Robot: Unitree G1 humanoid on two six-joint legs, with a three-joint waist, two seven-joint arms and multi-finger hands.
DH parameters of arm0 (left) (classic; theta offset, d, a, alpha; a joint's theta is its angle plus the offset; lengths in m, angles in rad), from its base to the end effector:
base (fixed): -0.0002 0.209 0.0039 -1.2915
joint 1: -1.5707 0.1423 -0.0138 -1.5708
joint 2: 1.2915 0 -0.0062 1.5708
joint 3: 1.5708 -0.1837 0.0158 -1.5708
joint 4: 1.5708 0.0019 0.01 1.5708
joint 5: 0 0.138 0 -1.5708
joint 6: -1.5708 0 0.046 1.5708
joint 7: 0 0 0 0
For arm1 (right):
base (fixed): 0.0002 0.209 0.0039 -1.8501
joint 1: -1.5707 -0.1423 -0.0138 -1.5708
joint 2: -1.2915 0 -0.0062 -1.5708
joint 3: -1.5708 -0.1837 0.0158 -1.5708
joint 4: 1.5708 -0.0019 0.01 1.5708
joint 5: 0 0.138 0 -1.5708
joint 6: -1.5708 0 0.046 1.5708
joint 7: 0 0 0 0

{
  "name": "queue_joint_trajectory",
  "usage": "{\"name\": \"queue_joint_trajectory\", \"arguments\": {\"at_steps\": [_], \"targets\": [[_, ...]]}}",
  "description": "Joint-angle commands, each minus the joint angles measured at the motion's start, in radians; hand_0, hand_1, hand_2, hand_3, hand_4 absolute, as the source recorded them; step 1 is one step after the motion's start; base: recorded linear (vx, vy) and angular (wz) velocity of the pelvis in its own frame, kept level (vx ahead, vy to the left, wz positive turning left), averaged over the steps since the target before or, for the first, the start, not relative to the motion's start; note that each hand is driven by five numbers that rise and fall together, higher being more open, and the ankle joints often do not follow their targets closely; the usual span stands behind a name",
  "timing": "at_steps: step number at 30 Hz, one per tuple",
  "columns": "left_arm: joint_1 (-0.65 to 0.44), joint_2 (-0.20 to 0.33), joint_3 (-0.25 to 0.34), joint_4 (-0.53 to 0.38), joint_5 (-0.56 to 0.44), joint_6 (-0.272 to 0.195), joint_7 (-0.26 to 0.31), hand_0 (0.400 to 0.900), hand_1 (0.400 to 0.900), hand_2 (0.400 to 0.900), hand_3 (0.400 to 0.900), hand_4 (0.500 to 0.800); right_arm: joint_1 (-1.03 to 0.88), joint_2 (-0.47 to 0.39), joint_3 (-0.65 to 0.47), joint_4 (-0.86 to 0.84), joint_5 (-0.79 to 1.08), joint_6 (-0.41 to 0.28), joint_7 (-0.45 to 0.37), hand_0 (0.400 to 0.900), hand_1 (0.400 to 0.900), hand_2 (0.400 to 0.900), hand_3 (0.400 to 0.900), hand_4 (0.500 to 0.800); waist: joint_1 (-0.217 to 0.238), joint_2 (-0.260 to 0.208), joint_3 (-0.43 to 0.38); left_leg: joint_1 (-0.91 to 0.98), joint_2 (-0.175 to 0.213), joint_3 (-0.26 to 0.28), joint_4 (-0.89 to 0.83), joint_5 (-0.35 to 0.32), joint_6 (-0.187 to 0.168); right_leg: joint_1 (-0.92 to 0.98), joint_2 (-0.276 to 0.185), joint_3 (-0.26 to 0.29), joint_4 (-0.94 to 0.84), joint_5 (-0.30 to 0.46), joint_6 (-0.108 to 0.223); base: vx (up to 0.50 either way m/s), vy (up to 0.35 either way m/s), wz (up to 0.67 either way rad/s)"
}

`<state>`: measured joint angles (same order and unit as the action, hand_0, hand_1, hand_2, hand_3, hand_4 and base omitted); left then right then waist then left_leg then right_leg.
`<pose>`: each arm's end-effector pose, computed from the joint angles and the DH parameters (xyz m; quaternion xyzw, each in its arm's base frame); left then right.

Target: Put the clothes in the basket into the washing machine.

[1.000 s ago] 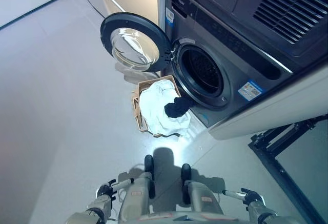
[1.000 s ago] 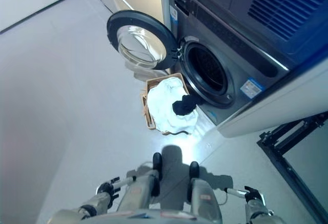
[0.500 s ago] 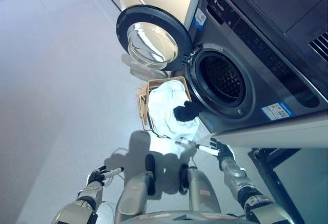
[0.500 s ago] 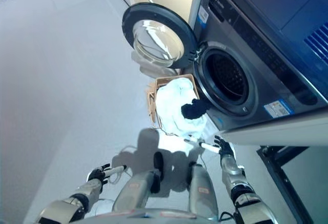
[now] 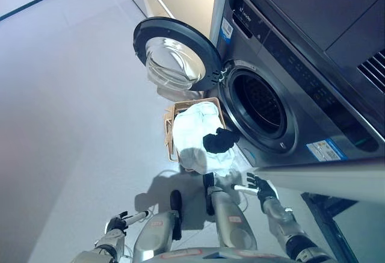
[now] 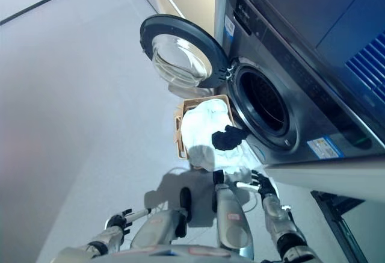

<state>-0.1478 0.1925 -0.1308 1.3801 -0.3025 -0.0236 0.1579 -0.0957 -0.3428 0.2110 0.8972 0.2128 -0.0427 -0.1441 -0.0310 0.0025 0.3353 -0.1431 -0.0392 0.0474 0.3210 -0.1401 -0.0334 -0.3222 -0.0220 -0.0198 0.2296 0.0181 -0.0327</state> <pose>0.1010 0.2107 -0.1139 0.0499 0.5600 0.1551 0.8123 0.1585 -0.2321 -0.0714 -0.1356 0.3696 -0.0837 0.9154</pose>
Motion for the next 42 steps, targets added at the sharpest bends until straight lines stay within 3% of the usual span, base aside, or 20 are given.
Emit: {"name": "queue_joint_trajectory", "arguments": {"at_steps": [1, 5, 7, 8, 10, 11, 12, 17, 25, 32, 34, 42], "targets": [[0.055, 0.006, -0.017, -0.042, 0.010, 0.004, 0.004, 0.900, 0.900, 0.900, 0.900, 0.800, -0.020, -0.110, 0.019, -0.108, -0.023, -0.031, -0.025, 0.900, 0.900, 0.900, 0.900, 0.800, -0.006, 0.043, 0.010, -0.071, 0.020, 0.050, 0.241, 0.117, -0.019, 0.010, 0.009, 0.033, 0.054, -0.081, 0.062, 0.23, -0.327, 0.27], [0.085, -0.001, -0.027, -0.042, 0.016, 0.009, -0.001, 0.900, 0.900, 0.900, 0.900, 0.800, -0.058, -0.110, 0.036, -0.032, -0.047, -0.015, -0.046, 0.900, 0.900, 0.900, 0.900, 0.800, 0.014, 0.051, -0.001, -0.120, 0.017, 0.067, 0.221, 0.114, -0.016, 0.081, 0.015, 0.009, 0.017, -0.105, 0.049, 0.21, -0.220, 0.20], [0.097, 0.000, -0.031, -0.041, 0.021, 0.010, 0.004, 0.900, 0.900, 0.900, 0.900, 0.800, -0.078, -0.109, 0.041, -0.008, -0.045, -0.016, -0.055, 0.900, 0.900, 0.900, 0.900, 0.800, 0.021, 0.054, -0.003, -0.130, 0.007, 0.062, 0.060, 0.105, -0.003, 0.098, 0.018, -0.001, 0.008, -0.111, 0.055, 0.19, -0.072, 0.10], [0.099, 0.001, -0.035, -0.045, 0.021, 0.008, 0.007, 0.900, 0.900, 0.900, 0.900, 0.800, -0.091, -0.110, 0.049, -0.001, -0.047, -0.017, -0.059, 0.900, 0.900, 0.900, 0.900, 0.800, 0.025, 0.060, 0.000, -0.126, 0.007, 0.046, -0.035, 0.126, -0.001, 0.095, 0.022, -0.004, 0.015, -0.116, 0.056, 0.17, 0.006, -0.01], [0.092, 0.004, -0.048, -0.052, 0.018, 0.007, 0.017, 0.900, 0.900, 0.900, 0.900, 0.800, -0.128, -0.113, 0.076, 0.005, -0.058, -0.017, -0.066, 0.900, 0.900, 0.900, 0.900, 0.800, 0.035, 0.077, 0.014, -0.125, 0.019, 0.000, -0.225, 0.238, -0.017, 0.081, 0.043, -0.012, 0.039, -0.128, 0.055, 0.16, 0.057, -0.08], [0.087, 0.008, -0.056, -0.053, 0.024, 0.004, 0.022, 0.900, 0.900, 0.900, 0.900, 0.800, -0.138, -0.118, 0.090, 0.011, -0.076, -0.014, -0.069, 0.900, 0.900, 0.900, 0.900, 0.800, 0.039, 0.079, 0.018, -0.136, 0.026, -0.012, -0.256, 0.261, -0.021, 0.075, 0.044, -0.010, 0.053, -0.134, 0.056, 0.18, 0.118, -0.18], [0.089, 0.010, -0.056, -0.052, 0.025, 0.004, 0.020, 0.900, 0.900, 0.900, 0.900, 0.800, -0.140, -0.117, 0.101, 0.011, -0.092, -0.013, -0.065, 0.900, 0.900, 0.900, 0.900, 0.800, 0.038, 0.079, 0.018, -0.127, 0.029, -0.017, -0.257, 0.234, -0.007, 0.061, 0.044, -0.004, 0.089, -0.147, 0.058, 0.17, 0.177, -0.24], [0.045, 0.032, -0.095, -0.079, 0.029, -0.003, 0.032, 0.900, 0.900, 0.900, 0.900, 0.800, -0.216, -0.083, 0.146, 0.039, -0.107, -0.009, -0.083, 0.900, 0.900, 0.900, 0.900, 0.800, 0.056, 0.046, 0.054, -0.194, 0.009, 0.029, -0.198, 0.204, 0.017, -0.032, 0.036, 0.028, 0.103, -0.133, 0.074, 0.11, 0.210, -0.33], [-0.011, 0.055, -0.107, -0.083, 0.007, -0.011, 0.065, 0.900, 0.900, 0.900, 0.900, 0.800, -0.365, -0.055, 0.226, 0.116, -0.145, -0.001, -0.120, 0.900, 0.900, 0.900, 0.900, 0.800, 0.089, 0.014, 0.087, -0.308, -0.003, 0.037, -0.135, 0.167, 0.045, -0.122, 0.027, 0.033, 0.083, -0.093, 0.091, 0.06, 0.111, -0.03], [-0.089, 0.077, -0.127, -0.099, -0.051, -0.031, 0.097, 0.900, 0.900, 0.900, 0.900, 0.800, -0.619, -0.119, 0.306, 0.234, -0.216, 0.015, -0.190, 0.900, 0.900, 0.900, 0.900, 0.800, 0.109, 0.029, 0.137, -0.477, -0.010, 0.040, -0.021, 0.144, 0.053, -0.291, 0.019, 0.025, 0.188, -0.098, 0.085, -0.03, 0.044, 0.06], [-0.124, 0.078, -0.142, -0.116, -0.080, -0.045, 0.113, 0.900, 0.900, 0.900, 0.900, 0.800, -0.708, -0.140, 0.327, 0.300, -0.263, 0.026, -0.246, 0.900, 0.900, 0.900, 0.900, 0.800, 0.114, 0.039, 0.160, -0.542, -0.012, 0.037, 0.027, 0.138, 0.051, -0.355, 0.013, 0.017, 0.241, -0.108, 0.081, -0.06, 0.002, 0.21], [-0.191, 0.090, -0.160, -0.174, -0.147, -0.075, 0.142, 0.900, 0.900, 0.900, 0.900, 0.800, -0.806, -0.165, 0.364, 0.364, -0.309, 0.045, -0.309, 0.900, 0.900, 0.900, 0.900, 0.800, 0.123, 0.065, 0.185, -0.749, -0.018, 0.029, 0.192, 0.106, 0.050, -0.567, -0.005, 0.004, 0.429, -0.154, 0.065, -0.05, -0.011, 0.14]]}}
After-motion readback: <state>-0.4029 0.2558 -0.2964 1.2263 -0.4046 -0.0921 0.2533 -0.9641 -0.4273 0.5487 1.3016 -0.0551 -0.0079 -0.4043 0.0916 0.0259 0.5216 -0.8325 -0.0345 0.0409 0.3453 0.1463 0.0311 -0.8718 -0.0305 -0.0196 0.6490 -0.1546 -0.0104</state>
